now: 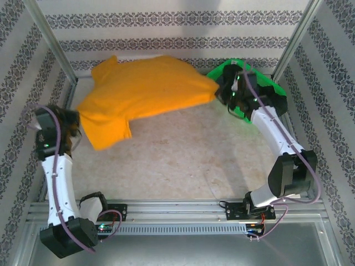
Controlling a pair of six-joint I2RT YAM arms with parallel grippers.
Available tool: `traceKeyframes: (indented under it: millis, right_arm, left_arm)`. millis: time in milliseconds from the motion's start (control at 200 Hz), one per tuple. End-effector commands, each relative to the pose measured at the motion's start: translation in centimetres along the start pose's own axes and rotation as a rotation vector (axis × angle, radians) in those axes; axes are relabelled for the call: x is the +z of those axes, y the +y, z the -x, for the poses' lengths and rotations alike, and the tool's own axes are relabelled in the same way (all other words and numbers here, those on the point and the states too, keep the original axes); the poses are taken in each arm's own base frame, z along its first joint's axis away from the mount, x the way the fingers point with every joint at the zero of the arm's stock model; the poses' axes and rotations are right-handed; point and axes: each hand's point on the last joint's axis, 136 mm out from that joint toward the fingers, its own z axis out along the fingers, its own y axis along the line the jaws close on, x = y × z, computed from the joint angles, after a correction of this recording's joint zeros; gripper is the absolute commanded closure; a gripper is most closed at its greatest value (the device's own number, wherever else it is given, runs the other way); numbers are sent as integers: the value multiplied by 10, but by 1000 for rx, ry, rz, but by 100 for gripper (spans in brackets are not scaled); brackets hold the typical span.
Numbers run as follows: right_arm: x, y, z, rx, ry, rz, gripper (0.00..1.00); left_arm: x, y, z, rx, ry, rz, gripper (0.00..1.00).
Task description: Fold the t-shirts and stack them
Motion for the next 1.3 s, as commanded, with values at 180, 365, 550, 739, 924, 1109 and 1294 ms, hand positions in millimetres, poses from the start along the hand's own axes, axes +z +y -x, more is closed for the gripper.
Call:
traceKeyframes:
  millis: [180,365,550,739,924,1109,1294]
  right_arm:
    - [29,-118,-66,5,225,-343,44]
    - [14,-116,-87,-75,223,-386,40]
    - [35,-96,-103,-165,253,-342,51]
    - [82,-88,-122,-159,344,-343,57]
    - [114,-95,-116,-122,322,-420,58]
    - [130,-106,-107,-64,305,-507,58]
    - [148,-115,-110,-5,346,-571,57]
  left_arm:
    - [22,124,-73,66,254,315,39]
    - [3,146,-85,91,253,399,48]
    - [26,127,-91,69,279,327,64]
    - [77,103,-105,84,323,288,67]
    - [127,81,-100,94,329,295,66]
    - [177,72,-96,121,350,341,65]
    - [221,100,-101,68,403,428,65]
